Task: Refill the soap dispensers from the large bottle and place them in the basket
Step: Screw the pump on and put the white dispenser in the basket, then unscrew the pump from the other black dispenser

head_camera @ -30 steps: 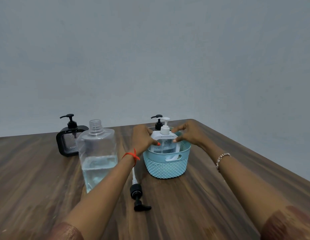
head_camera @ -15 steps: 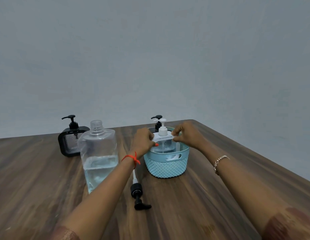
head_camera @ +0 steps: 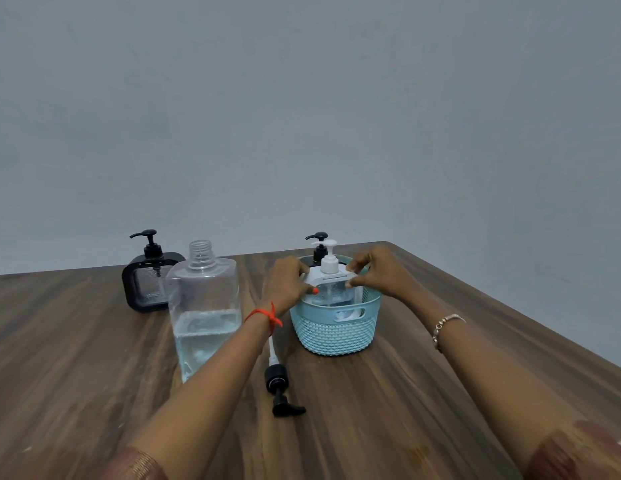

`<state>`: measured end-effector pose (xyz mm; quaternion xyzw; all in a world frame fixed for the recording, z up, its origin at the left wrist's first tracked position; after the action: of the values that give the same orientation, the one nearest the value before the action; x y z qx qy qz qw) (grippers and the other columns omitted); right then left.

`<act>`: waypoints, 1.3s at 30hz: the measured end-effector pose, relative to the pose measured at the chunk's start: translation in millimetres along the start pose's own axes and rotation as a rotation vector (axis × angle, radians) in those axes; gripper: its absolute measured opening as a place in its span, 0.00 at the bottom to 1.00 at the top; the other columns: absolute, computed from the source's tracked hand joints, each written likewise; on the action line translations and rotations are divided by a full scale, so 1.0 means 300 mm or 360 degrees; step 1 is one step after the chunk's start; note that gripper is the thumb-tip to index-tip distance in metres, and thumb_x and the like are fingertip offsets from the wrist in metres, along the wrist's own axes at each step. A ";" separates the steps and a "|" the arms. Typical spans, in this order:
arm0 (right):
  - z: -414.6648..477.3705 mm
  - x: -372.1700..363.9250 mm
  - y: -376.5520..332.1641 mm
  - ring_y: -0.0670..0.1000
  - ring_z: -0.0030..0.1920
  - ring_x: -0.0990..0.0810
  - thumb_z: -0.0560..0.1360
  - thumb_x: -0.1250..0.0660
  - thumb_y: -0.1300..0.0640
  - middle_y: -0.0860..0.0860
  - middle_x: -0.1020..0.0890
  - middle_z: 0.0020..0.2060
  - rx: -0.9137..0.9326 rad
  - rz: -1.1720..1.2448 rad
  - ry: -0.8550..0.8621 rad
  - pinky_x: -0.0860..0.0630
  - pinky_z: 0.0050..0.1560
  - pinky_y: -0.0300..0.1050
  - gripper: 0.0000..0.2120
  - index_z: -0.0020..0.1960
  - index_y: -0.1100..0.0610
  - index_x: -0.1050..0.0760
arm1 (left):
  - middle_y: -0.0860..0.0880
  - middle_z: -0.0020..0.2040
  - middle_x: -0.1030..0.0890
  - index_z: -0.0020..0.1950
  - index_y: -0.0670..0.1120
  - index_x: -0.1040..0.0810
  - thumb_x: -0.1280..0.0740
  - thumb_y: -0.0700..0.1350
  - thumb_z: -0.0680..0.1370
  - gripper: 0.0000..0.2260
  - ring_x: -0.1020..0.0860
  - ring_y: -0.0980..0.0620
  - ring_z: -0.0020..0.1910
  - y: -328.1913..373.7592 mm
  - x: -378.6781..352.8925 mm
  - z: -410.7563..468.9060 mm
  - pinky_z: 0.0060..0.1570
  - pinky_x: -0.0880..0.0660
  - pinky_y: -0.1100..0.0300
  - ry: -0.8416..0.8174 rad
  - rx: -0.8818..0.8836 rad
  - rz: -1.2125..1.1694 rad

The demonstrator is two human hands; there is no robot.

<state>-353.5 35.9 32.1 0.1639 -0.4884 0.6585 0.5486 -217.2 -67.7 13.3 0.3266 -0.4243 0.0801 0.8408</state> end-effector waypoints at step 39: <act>-0.141 -0.484 -0.985 0.50 0.46 0.26 0.75 0.37 0.62 0.54 0.24 0.44 0.0114 0.0867 0.0232 0.31 0.46 0.41 0.08 0.51 0.66 0.25 | 0.44 0.63 0.24 0.66 0.40 0.28 0.34 0.50 0.76 0.21 0.26 0.49 0.62 -0.465 0.686 -0.616 0.54 0.32 0.61 0.0763 0.0527 -0.0661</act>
<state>-29.3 -34.4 40.1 -0.0020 -0.4500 0.8086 0.3790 91.5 -90.9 25.0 0.5097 -0.1208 0.0494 0.8504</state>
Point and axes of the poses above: each hand's wrist, its own z-axis towards the middle knuckle, its own x-axis out of the back of the hand, y = z × x, the point moved 6 cm from there along z, towards the middle knuckle
